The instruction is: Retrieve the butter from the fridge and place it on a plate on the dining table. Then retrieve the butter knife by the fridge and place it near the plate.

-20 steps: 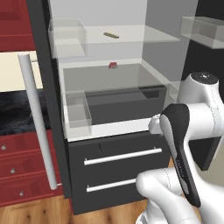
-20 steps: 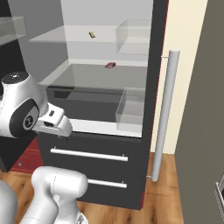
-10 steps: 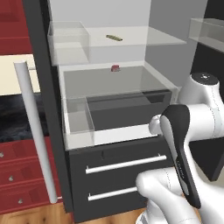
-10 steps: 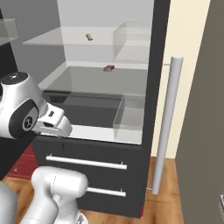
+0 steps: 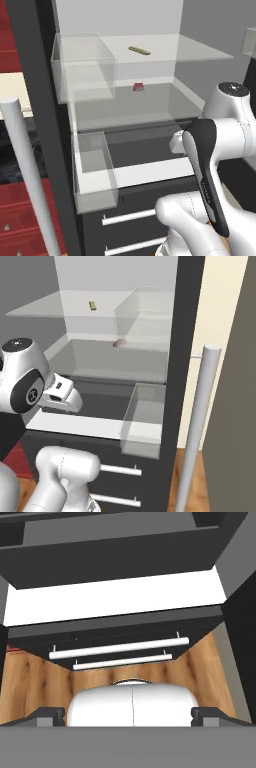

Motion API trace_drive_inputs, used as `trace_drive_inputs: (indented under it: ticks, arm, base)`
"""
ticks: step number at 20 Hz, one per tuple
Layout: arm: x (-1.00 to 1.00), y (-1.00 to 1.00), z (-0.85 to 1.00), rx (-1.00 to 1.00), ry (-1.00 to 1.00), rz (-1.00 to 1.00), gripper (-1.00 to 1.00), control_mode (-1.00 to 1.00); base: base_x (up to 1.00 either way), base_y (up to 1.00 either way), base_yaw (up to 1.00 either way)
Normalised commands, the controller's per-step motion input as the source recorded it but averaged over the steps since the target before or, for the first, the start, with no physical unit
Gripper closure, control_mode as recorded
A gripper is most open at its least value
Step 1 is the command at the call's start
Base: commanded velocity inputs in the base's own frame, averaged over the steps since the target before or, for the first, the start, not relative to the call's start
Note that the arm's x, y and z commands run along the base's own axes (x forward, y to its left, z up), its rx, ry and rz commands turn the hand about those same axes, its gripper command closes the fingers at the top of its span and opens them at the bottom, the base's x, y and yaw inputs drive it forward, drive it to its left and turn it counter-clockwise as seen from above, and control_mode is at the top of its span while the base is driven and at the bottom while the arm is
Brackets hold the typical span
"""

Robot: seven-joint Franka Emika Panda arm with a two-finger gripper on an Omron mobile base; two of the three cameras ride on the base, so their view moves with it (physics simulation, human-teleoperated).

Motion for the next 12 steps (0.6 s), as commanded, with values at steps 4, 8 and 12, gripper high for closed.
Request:
trace_drive_inputs:
  ticks: [4,8,12]
  arm:
    - [0.0,0.0,0.0,0.0,0.0,0.0,-1.0,1.0]
    - [0.0,0.0,0.0,0.0,0.0,0.0,-1.0,1.0]
    - [0.0,0.0,0.0,0.0,0.0,0.0,-1.0,1.0]
  base:
    - [0.63,0.0,0.0]
    - [0.65,0.0,0.0]
    - [0.66,0.0,0.0]
